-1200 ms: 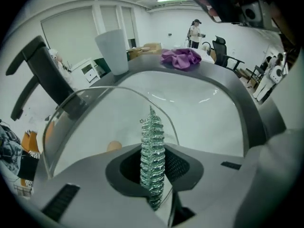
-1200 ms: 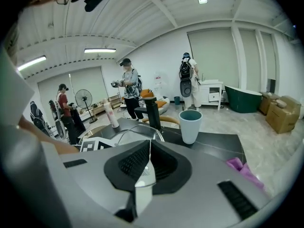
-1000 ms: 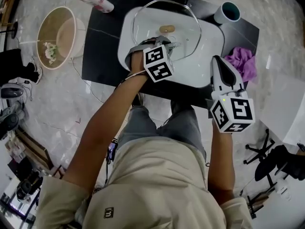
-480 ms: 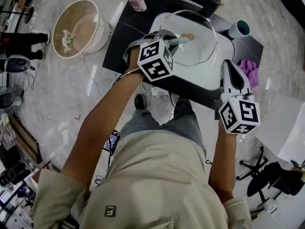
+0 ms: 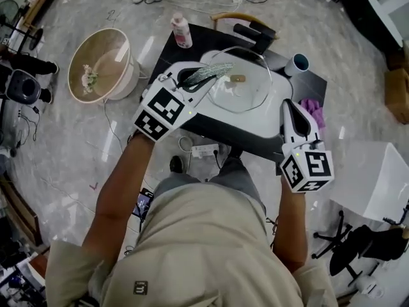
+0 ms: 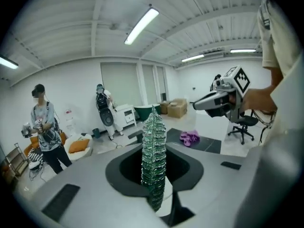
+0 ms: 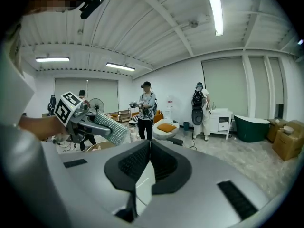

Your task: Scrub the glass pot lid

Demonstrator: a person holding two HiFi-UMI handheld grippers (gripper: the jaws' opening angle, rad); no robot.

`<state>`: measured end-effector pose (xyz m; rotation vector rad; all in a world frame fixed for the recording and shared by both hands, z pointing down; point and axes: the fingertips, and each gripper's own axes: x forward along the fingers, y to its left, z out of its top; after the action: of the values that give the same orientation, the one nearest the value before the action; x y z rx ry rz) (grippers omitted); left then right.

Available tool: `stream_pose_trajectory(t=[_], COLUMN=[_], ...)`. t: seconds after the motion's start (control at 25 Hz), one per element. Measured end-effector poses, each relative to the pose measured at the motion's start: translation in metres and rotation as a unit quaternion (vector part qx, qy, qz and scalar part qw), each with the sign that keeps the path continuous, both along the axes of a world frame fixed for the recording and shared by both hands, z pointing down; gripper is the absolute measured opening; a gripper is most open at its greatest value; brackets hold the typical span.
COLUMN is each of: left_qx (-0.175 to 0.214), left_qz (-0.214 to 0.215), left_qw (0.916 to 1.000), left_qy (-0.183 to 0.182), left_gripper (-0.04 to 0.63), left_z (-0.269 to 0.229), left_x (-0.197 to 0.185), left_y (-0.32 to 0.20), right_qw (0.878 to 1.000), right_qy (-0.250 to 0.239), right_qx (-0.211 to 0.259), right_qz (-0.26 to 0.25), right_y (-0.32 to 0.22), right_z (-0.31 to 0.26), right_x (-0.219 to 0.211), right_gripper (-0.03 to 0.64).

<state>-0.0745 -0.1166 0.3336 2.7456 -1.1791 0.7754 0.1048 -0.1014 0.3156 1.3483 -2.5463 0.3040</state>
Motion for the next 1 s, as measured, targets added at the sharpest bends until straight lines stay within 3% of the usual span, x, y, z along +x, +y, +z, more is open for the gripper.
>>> stream_pose_trajectory(t=[0.2,0.36,0.64,1.0], left_qx=[0.080,0.119,0.124,0.123], left_qz=[-0.059,-0.074,-0.073,-0.058], left_qw=[0.9917,0.9846,0.9822,0.9810], left_qy=[0.081,0.105,0.120,0.138], left_gripper=[0.087,0.087,0.087,0.087], left_z=[-0.073,-0.107,-0.121,-0.122], left_x=[-0.040,-0.063,-0.082,-0.088], left_y=[0.024,0.047,0.085,0.090], right_qw=[0.998,0.997,0.997,0.997], right_qy=[0.024,0.008,0.015,0.026], right_qx=[0.047,0.054,0.061,0.065], right_qz=[-0.033,-0.049,-0.042,-0.028], right_y=[0.017,0.028,0.045,0.054], right_z=[-0.036,-0.054,-0.072,-0.076], right_x=[-0.018,-0.033,-0.041,-0.045], right_gripper=[0.023,0.021,0.022,0.023])
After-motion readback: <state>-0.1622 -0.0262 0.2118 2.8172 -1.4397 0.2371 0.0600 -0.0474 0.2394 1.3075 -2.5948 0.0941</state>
